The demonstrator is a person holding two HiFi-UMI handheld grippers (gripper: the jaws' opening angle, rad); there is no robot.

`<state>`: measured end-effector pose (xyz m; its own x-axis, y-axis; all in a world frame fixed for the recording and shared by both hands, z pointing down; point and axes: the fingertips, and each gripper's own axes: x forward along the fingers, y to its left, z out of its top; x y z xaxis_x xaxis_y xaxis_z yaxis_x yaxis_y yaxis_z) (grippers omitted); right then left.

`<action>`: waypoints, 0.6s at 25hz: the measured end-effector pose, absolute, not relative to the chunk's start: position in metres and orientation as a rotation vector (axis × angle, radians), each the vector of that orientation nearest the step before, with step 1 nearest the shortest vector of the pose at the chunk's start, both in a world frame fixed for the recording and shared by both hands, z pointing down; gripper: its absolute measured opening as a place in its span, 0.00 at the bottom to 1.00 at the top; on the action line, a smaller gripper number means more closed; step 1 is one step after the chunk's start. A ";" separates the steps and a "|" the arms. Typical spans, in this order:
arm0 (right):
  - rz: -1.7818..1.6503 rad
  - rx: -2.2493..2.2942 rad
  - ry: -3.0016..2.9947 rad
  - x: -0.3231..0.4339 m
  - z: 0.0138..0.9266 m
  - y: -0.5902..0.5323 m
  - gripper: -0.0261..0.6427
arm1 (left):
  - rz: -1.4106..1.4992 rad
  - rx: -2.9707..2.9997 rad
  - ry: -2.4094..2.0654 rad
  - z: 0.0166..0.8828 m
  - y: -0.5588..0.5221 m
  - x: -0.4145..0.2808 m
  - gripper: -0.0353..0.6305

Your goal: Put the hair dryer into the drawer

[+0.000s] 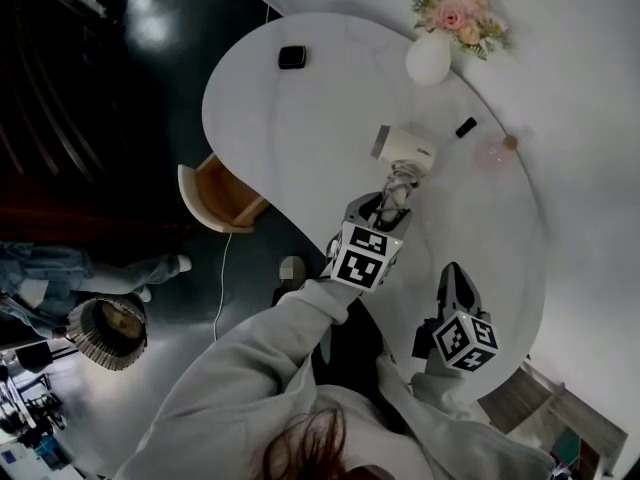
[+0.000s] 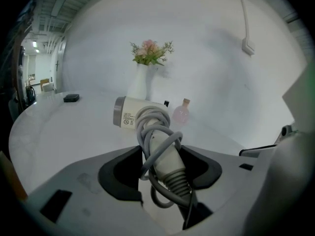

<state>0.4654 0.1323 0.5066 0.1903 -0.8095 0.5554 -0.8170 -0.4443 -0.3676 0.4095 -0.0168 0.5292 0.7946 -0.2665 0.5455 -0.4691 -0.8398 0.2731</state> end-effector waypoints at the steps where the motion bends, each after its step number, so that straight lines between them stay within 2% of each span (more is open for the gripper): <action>1: 1.114 2.407 -1.659 0.462 0.506 0.130 0.11 | 0.693 2.584 -0.559 0.527 -0.019 0.405 0.41; 15: 1.030 2.299 -1.799 0.401 0.484 0.068 0.11 | 0.574 2.557 -0.703 0.503 -0.066 0.308 0.41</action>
